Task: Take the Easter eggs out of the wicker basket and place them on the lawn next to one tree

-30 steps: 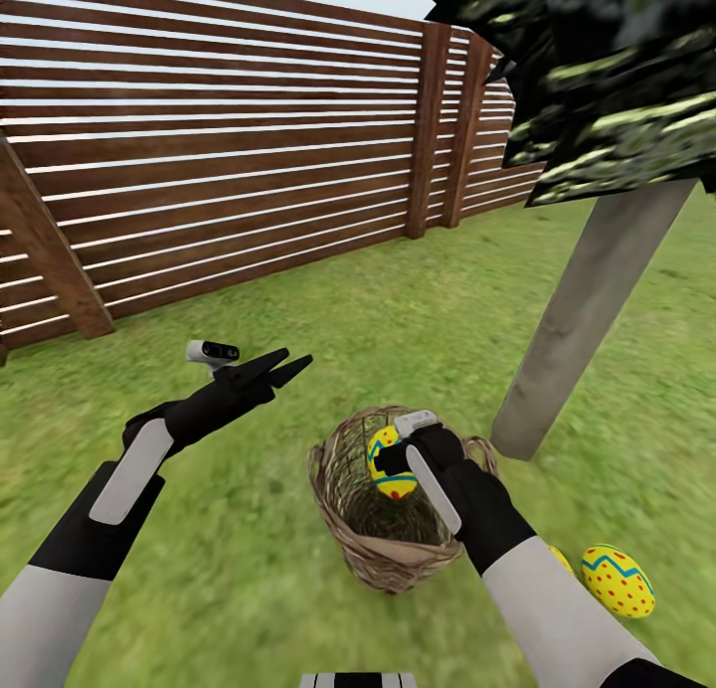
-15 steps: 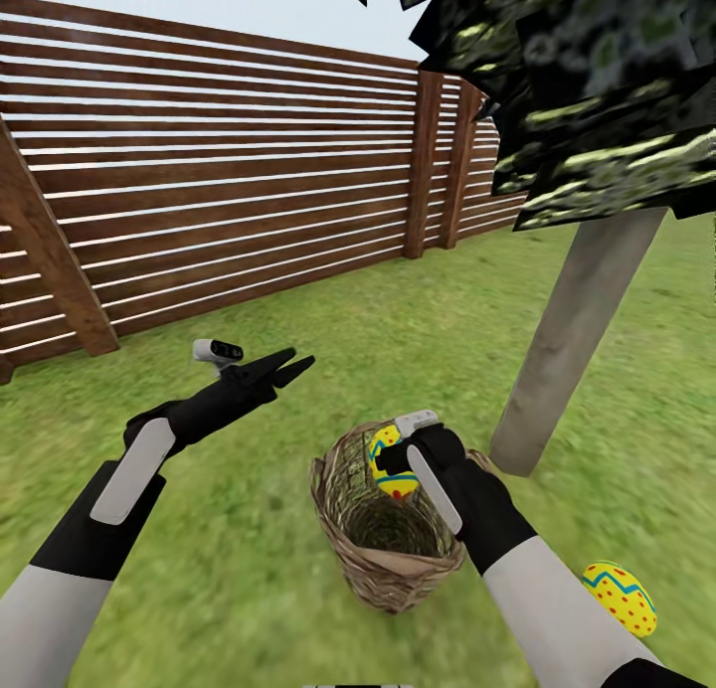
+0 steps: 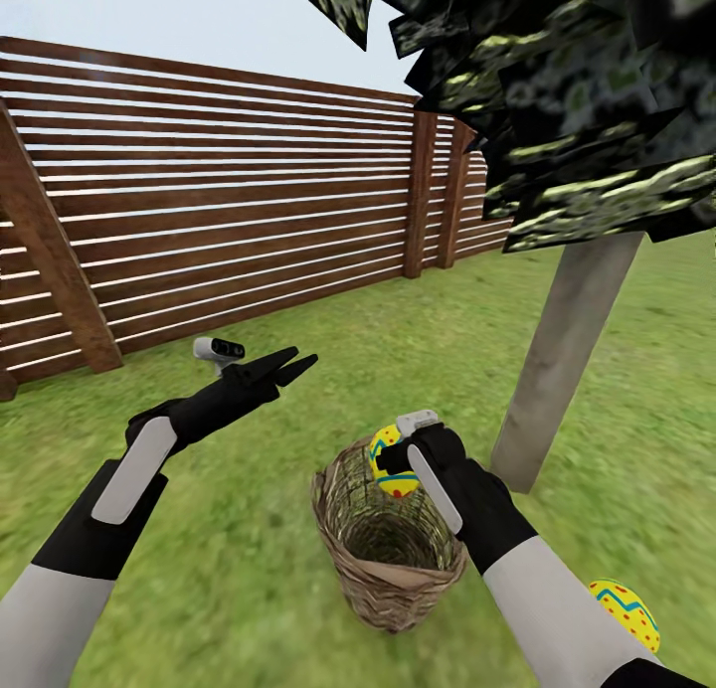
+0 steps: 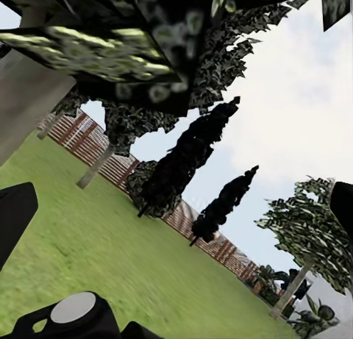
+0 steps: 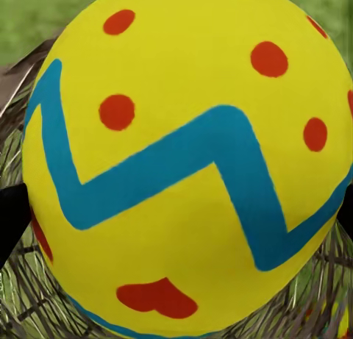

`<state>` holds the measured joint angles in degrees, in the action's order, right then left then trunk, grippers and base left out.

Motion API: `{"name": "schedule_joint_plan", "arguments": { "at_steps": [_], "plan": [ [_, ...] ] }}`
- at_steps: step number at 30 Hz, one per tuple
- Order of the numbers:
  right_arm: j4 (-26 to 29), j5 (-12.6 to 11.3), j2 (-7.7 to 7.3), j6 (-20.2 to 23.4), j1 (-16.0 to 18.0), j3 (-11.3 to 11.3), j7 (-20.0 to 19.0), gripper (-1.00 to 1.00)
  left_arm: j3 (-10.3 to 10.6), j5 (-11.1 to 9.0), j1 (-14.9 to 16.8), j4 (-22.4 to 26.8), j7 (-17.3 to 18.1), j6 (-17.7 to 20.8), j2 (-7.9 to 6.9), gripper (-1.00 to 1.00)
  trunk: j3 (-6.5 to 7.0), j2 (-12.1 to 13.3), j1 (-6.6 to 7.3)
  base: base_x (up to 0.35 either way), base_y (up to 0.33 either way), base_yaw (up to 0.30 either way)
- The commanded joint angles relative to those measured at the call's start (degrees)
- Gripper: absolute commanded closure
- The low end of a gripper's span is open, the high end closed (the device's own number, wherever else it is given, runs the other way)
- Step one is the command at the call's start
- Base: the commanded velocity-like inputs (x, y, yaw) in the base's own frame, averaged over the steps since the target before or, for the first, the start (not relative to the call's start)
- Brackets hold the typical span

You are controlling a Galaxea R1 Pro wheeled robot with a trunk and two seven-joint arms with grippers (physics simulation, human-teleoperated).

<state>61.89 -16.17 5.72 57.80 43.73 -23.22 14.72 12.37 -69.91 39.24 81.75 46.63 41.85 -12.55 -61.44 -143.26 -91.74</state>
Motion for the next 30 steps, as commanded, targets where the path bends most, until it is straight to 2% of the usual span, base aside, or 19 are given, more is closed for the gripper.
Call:
{"name": "schedule_joint_plan", "arguments": {
  "at_steps": [1, 3, 30],
  "plan": [
    [0.0, -0.7, -0.01, 0.1, 0.0, -0.1, 0.5, 1.0, 0.1, -0.4, 0.0, 0.0, -0.1, 0.3, -0.03, -1.0, 0.17, 0.0, 0.03, 0.0, 0.0, 0.0],
    [0.0, -0.7, -0.01, 0.1, 0.0, -0.1, 0.5, 1.0, 0.1, -0.4, 0.0, 0.1, -0.1, 0.3, -0.05, -1.0, 0.59, 0.2, 0.2, 0.0, 0.0, 0.0],
    [-0.1, -1.0, 0.08, 0.1, 0.0, -0.3, 0.5, 1.0, -0.1, -0.4, 0.0, 0.6, 0.0, 0.3, -0.37, -1.0, 5.44, 11.1, 6.13, 0.0, 0.0, 0.0]
  ]
}}
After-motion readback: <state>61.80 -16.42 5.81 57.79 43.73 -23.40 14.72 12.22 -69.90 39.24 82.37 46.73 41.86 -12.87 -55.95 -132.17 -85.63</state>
